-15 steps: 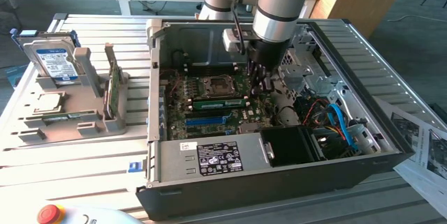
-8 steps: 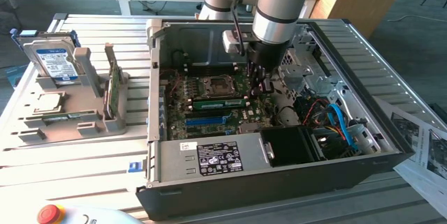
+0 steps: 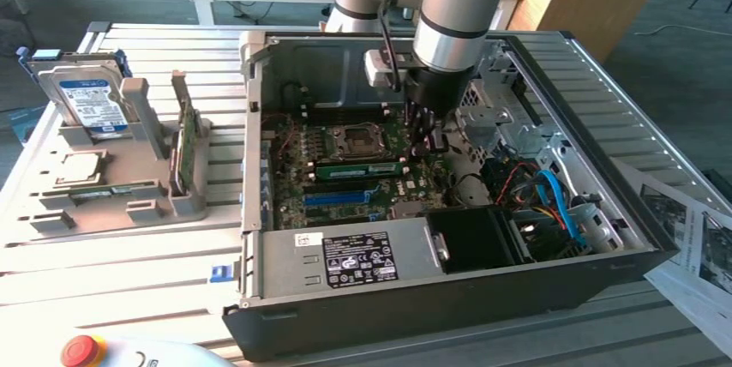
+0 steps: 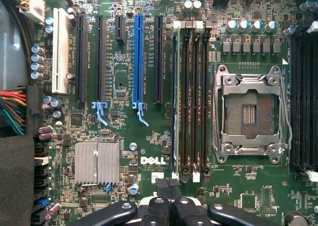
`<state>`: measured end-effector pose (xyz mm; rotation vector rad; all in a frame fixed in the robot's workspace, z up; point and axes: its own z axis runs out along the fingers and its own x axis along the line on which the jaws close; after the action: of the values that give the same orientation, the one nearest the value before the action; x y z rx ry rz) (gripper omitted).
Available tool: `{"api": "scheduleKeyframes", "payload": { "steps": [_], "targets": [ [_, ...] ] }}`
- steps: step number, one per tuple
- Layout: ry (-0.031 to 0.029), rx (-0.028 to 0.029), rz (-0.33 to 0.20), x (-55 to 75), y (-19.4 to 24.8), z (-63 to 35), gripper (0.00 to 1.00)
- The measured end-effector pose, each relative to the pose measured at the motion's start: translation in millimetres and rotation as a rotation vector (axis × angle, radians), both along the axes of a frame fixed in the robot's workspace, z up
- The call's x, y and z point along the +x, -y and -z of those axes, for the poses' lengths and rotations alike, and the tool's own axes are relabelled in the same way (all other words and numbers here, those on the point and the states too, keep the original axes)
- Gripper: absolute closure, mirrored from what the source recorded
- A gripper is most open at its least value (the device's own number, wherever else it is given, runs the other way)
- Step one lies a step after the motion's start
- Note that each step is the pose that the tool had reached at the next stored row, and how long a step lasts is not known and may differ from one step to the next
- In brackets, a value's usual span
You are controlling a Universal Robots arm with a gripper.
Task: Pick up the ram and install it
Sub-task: 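Press down the ram until it locks into place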
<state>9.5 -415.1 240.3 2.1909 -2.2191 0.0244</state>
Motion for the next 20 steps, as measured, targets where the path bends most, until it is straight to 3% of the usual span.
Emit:
{"api": "scheduleKeyframes", "payload": {
  "steps": [4, 12, 20],
  "targets": [
    [0.0001, 0.0004, 0.0, -0.1, -0.7, 0.4, 0.9],
    [0.0003, 0.0001, 0.0, -1.3, -9.8, 3.2, 0.9],
    [0.0003, -0.0002, 0.0, -10.4, -11.2, 3.4, 0.9]
  ]
}}
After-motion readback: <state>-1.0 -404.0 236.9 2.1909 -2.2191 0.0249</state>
